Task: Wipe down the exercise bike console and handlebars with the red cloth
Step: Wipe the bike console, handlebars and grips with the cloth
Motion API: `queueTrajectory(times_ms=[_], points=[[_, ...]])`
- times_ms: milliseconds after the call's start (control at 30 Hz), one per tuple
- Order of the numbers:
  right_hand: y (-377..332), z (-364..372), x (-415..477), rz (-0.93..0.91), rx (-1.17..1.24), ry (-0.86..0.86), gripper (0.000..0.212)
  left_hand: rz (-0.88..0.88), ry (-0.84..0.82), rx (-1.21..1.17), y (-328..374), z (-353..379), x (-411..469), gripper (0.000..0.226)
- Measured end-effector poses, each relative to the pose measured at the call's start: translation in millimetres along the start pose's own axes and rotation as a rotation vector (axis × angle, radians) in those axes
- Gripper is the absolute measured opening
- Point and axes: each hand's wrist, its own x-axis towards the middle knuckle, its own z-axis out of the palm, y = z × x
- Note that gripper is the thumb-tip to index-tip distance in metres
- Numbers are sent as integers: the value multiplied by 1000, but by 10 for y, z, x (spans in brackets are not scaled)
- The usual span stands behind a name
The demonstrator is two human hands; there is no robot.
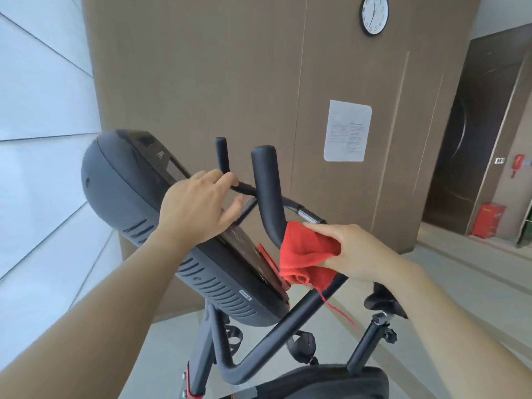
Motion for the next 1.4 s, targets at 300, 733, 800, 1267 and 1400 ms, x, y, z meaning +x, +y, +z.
queueTrajectory(times_ms=[300,733,800,1267,1400], points=[[-242,170,21,-40,216,124,74,-11,-42,89,48,9,17,37],[-180,533,1,-123,-72,339,56,-23,-37,92,38,12,4,41],[-230,563,14,-148,-91,356,52,-25,-34,93,43,29,5,42],[109,372,-116,-30,110,386,37,-26,-39,127,25,47,11,44],[-242,324,154,-127,124,435,37,-21,-34,113,19,38,2,42]])
